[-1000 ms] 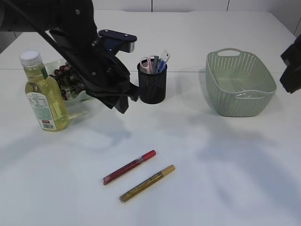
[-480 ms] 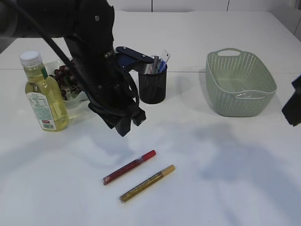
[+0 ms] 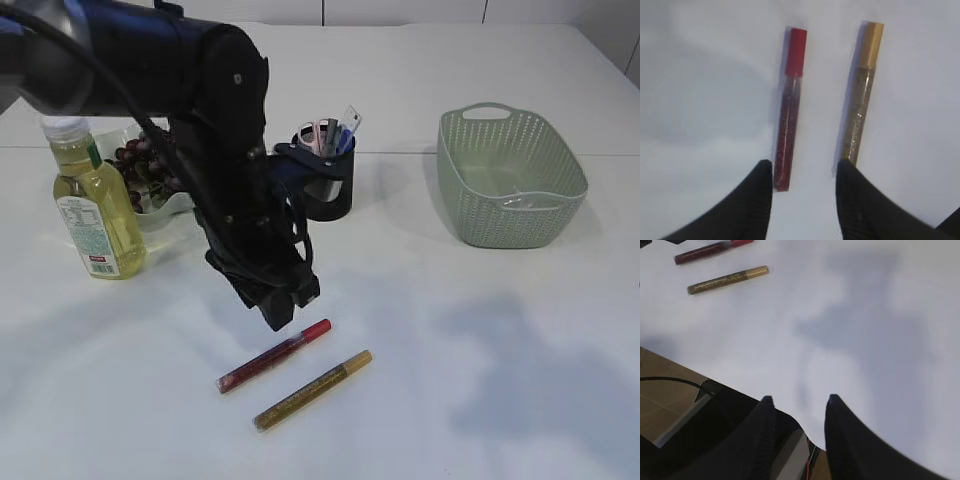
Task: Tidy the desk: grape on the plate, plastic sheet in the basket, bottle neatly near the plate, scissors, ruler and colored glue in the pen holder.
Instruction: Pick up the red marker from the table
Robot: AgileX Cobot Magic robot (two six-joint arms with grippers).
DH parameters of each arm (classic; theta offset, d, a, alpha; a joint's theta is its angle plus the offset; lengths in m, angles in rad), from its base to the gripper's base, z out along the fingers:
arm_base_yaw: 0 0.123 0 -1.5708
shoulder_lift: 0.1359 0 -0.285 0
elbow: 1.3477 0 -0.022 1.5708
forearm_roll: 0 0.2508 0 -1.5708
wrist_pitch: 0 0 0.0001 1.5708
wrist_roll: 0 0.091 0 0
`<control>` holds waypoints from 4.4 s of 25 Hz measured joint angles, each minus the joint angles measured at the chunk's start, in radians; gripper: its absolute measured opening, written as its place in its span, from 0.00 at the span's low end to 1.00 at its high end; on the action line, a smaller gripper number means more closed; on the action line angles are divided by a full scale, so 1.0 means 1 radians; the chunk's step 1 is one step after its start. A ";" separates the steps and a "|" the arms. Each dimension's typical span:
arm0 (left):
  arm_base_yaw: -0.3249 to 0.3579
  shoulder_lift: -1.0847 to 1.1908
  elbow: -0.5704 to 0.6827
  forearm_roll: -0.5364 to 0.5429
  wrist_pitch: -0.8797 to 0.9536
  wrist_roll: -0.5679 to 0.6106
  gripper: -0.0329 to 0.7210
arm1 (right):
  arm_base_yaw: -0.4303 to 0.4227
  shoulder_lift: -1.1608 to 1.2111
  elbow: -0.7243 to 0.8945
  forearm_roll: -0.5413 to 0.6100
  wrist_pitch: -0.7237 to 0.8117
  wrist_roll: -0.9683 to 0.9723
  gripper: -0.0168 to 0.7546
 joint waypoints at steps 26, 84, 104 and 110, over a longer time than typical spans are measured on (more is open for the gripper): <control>-0.021 0.161 -0.002 0.056 -0.068 0.073 0.45 | 0.000 -0.037 0.023 -0.020 0.000 -0.035 0.38; -0.021 0.208 -0.002 0.039 -0.133 0.075 0.20 | 0.000 -0.037 0.023 -0.022 0.000 -0.044 0.38; -0.012 0.103 -0.002 -0.041 -0.092 0.054 0.18 | 0.000 -0.037 0.023 -0.022 0.000 -0.048 0.38; 0.044 0.013 0.052 -0.089 -0.142 0.039 0.18 | 0.000 -0.037 0.023 -0.022 0.000 -0.054 0.38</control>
